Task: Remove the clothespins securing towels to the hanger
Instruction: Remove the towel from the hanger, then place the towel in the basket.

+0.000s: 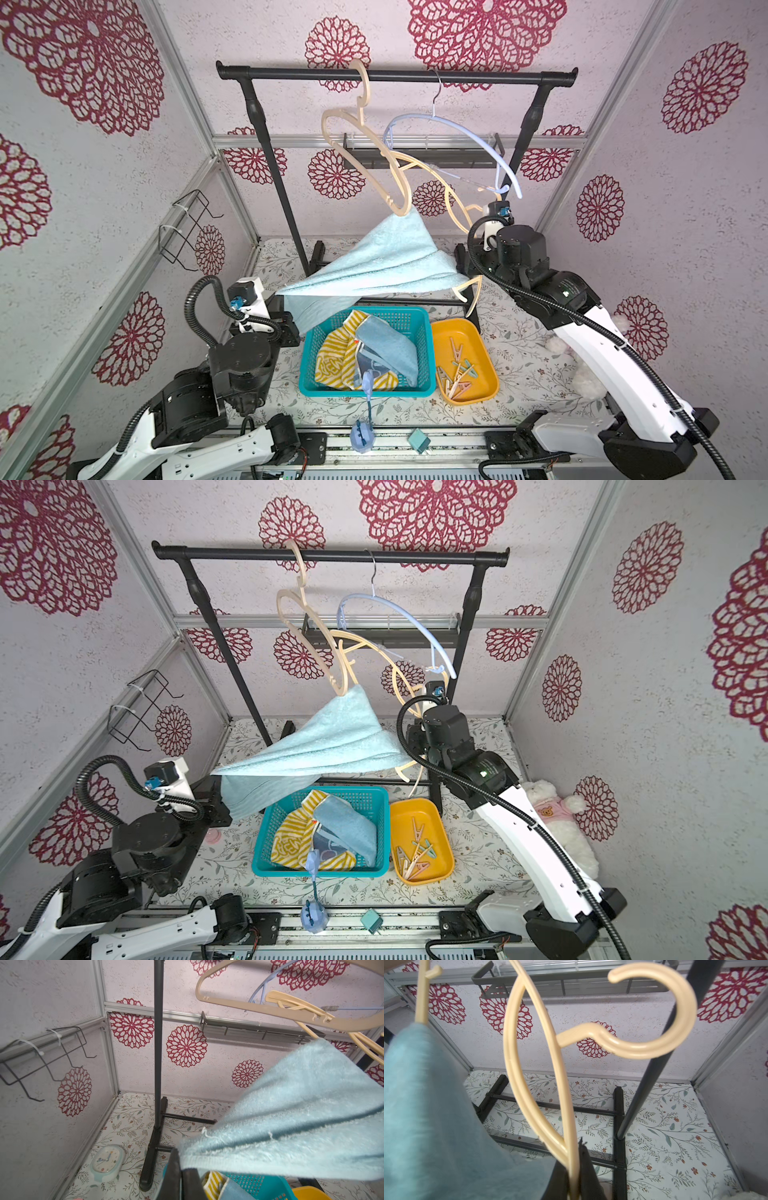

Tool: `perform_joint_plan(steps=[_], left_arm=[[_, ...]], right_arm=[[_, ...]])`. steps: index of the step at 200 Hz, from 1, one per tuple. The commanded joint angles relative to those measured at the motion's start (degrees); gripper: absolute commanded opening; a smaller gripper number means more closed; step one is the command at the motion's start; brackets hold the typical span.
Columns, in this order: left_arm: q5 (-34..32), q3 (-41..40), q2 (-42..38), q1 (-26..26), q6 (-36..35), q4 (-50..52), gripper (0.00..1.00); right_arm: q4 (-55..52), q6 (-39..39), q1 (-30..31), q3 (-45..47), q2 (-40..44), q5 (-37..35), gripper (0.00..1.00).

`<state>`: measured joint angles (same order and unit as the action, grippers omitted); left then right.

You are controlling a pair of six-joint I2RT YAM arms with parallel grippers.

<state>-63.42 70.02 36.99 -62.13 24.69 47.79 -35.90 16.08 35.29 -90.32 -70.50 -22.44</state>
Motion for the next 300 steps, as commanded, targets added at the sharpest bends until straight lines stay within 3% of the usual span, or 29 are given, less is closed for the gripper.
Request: perform_joint_plan(steps=[1,17,38,58,91,119,177,217,300], left_arm=[[-4.4,1.3,-0.6,-0.3,-1.7,0.8,0.00],[-3.2,-0.1,0.0,-0.3,-5.1,-3.9,0.00],[-4.5,1.6,2.6,-0.3,-5.0,-1.7,0.00],[-1.4,0.4,3.8,0.0,-8.1,-5.5,0.00],[-0.9,2.8,6.4,2.2,-4.8,-1.4,0.00],[6.4,-0.6,4.5,4.2,-7.1,-7.9,0.00],[21.0,-0.1,16.0,6.0,-6.8,-13.1,0.00],[27.8,-1.4,21.2,6.2,-0.5,-15.0,0.00],[35.0,-10.5,25.7,5.0,10.5,-20.5,0.00]], right_arm=[[-0.1,-0.3,-2.2,0.7,2.9,-4.3,0.00],[-0.7,-0.1,-3.2,1.1,3.8,-3.8,0.00],[-1.8,0.1,-4.4,1.2,4.4,-3.8,0.00],[-1.7,0.2,-5.0,1.6,4.9,-2.1,0.00],[-2.7,-0.1,-6.1,0.2,4.6,-2.4,0.00],[-2.7,-0.4,-6.4,0.2,5.1,-1.6,0.00],[-2.2,-0.5,-6.5,0.1,5.7,1.6,0.00],[-1.5,-1.0,-6.5,1.4,6.3,2.1,0.00],[1.3,-1.2,-6.5,4.5,6.3,5.1,0.00]])
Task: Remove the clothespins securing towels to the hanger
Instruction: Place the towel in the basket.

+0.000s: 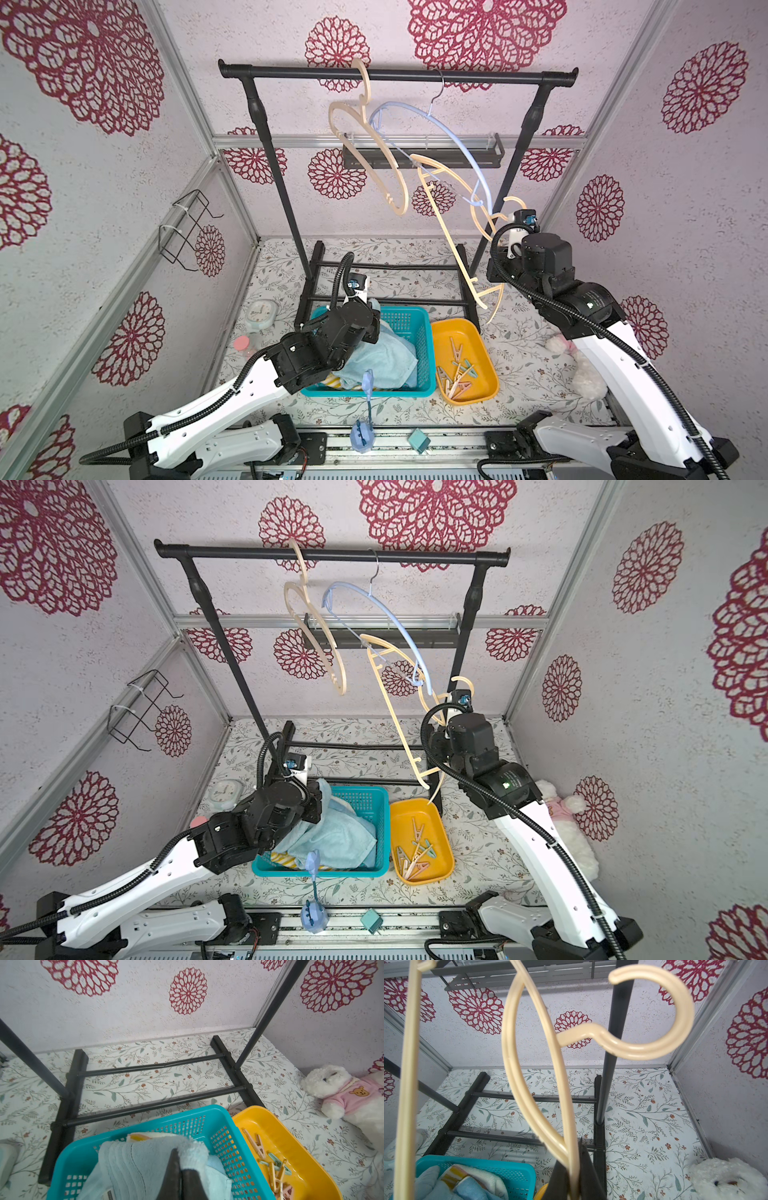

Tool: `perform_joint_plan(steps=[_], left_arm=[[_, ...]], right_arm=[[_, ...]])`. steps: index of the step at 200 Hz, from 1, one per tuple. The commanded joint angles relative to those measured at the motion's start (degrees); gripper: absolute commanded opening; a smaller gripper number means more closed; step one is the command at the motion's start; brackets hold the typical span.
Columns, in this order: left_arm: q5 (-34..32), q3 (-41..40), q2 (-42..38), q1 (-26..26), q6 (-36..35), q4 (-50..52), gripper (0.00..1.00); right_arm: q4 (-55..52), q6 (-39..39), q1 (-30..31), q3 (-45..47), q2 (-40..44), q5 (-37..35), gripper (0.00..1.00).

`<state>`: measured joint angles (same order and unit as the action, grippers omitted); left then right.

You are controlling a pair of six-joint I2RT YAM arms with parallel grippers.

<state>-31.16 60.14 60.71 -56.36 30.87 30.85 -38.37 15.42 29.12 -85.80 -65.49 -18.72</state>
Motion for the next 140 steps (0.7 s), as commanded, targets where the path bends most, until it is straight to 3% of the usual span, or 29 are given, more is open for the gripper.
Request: perform_joint_plan(steps=[1,7,20,28,90,121,140], left_arm=[[2.9,-0.7,2.0,-0.9,4.4,-3.6,0.00],[3.3,-0.9,2.5,-1.1,4.5,-3.7,0.06],[4.8,-1.4,3.2,-1.4,5.0,-4.3,0.58],[5.6,-2.0,3.1,-1.7,5.1,-5.3,0.71],[0.4,-0.2,-4.5,-2.0,2.9,1.6,0.75],[-3.9,5.4,-8.3,-1.8,-0.4,9.9,0.77],[-2.6,10.2,-8.4,-0.6,-2.8,14.9,0.77]], right_arm=[[3.8,-0.6,-0.3,0.0,1.3,1.5,0.00],[3.9,-0.6,-0.4,0.1,1.3,1.8,0.00],[3.9,-0.6,-0.3,0.2,1.2,2.0,0.00],[4.0,-0.6,-0.3,0.4,1.1,2.1,0.00],[3.8,-1.5,-0.3,1.1,1.1,4.2,0.00],[2.4,-4.2,-0.2,2.4,1.8,10.5,0.00],[-0.3,-6.8,1.3,4.1,2.5,13.9,0.00]])
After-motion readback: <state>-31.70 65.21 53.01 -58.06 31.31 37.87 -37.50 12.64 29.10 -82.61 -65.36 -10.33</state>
